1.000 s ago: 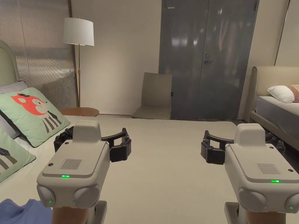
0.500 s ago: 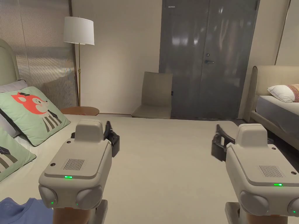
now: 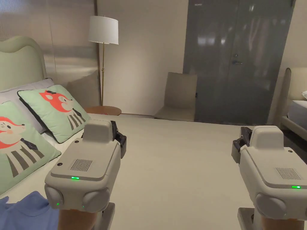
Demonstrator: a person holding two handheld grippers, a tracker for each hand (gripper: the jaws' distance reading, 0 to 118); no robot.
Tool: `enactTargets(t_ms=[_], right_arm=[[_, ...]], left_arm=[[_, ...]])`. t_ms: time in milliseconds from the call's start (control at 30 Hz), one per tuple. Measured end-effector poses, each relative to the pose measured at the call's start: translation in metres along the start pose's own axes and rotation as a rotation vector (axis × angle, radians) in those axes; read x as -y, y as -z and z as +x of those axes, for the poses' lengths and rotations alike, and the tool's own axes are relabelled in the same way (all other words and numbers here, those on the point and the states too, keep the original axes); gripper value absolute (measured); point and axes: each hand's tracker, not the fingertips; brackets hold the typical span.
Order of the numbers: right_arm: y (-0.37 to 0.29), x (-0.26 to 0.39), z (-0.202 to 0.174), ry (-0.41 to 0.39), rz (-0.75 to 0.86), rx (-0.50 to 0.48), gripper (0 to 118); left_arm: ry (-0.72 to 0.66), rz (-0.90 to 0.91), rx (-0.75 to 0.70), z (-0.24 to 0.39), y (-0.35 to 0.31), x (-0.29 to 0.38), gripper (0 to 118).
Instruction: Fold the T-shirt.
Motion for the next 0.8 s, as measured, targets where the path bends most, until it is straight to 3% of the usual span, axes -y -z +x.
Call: enactTargets(t_ms=[333, 533, 800], right_arm=[[0.023, 0.008, -0.118, 0.048, -0.009, -0.292, 0], [0.037, 0.025, -0.147, 0.035, -0.053, -0.337, 0], [0.066, 0.071, -0.164, -0.008, -0.191, -0.336, 0]], left_arm=[[0.013, -0.051, -0.304, -0.124, -0.036, 0.003, 0], [-0.006, -0.152, -0.329, -0.149, -0.029, 0.035, 0], [-0.173, -0.586, -0.247, -0.177, 0.022, 0.137, 4]])
